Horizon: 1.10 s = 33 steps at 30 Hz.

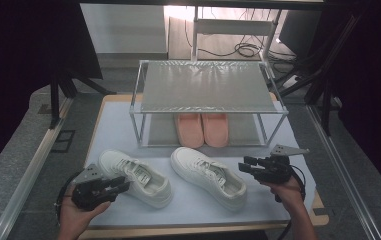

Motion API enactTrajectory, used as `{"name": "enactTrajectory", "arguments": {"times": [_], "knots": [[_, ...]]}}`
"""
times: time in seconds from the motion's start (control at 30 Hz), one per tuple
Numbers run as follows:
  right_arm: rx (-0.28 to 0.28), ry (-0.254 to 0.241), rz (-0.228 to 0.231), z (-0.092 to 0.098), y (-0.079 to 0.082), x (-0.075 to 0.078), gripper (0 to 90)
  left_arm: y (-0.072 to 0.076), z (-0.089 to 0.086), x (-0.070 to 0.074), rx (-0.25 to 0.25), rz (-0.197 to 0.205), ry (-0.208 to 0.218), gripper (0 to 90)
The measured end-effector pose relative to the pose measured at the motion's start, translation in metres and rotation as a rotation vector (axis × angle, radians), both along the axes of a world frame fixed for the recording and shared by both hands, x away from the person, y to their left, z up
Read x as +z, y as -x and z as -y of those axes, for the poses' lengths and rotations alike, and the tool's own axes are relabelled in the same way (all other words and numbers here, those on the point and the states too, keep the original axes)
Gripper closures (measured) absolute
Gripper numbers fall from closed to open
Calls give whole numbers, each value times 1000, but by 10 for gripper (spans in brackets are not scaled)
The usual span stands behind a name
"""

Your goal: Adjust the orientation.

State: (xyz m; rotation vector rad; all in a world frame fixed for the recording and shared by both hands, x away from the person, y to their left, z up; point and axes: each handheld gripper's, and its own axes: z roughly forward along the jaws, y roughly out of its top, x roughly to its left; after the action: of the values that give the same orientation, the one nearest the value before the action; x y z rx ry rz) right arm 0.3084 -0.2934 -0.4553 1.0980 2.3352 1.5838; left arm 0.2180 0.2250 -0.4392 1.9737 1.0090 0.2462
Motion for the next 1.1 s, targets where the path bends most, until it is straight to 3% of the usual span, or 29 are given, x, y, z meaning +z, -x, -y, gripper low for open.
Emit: {"name": "enactTrajectory", "arguments": {"times": [0.23,0.37,0.47,0.7,0.83,0.93,1.1], "knots": [[-3,0,-3,2,0,0,564,-6,20,11,-52,14,-1,666],[-1,2,-3,1,0,-1,564,-14,30,14,-69,-2,-1,841],[-1,1,-4,2,0,-1,564,-18,40,14,-98,-15,-9,896],[-3,0,-3,2,0,-1,564,-33,69,1,-183,-82,-73,900],[-4,-2,-4,3,0,-2,563,-38,81,-5,-223,-110,-87,900],[-8,1,-8,4,0,-2,563,-41,86,-5,-221,-111,-94,900],[-13,0,-7,4,0,-2,563,-45,86,-8,-222,-134,-72,900]]}}
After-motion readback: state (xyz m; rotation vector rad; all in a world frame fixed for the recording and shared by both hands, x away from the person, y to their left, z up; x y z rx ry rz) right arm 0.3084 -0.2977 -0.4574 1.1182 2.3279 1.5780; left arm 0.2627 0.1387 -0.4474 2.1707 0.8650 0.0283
